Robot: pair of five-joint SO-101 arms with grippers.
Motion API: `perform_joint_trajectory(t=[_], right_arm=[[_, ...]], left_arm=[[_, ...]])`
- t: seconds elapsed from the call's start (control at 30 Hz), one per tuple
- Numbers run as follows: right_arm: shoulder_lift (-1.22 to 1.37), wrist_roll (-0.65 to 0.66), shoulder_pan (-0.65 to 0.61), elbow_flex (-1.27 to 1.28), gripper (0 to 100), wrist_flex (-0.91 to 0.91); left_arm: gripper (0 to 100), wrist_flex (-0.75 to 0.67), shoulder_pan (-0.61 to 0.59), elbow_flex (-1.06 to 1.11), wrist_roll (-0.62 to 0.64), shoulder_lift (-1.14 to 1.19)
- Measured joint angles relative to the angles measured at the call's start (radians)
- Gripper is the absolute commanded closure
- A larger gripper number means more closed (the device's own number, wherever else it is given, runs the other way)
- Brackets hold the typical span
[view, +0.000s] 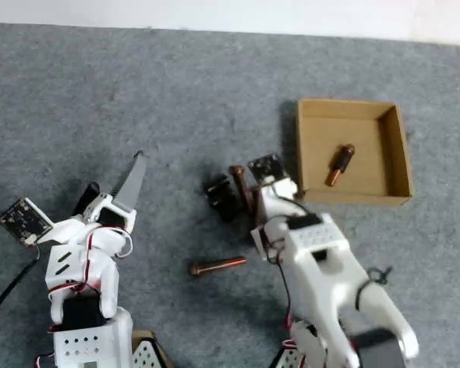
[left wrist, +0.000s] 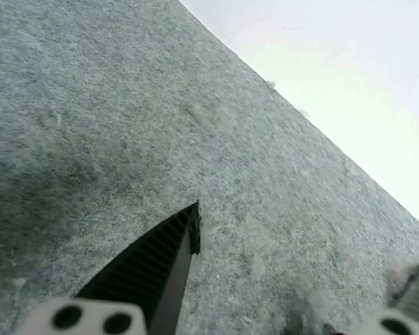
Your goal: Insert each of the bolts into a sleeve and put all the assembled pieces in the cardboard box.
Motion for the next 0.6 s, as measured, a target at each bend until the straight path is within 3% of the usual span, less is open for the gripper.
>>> perform_joint_trajectory(t=[0.6], right_arm=[[-0.529, 0.002, 0.11, 0.279, 99.4, -0.121]], left_arm=[[55, 0.0, 0.184, 0.0, -0.069, 0.0]])
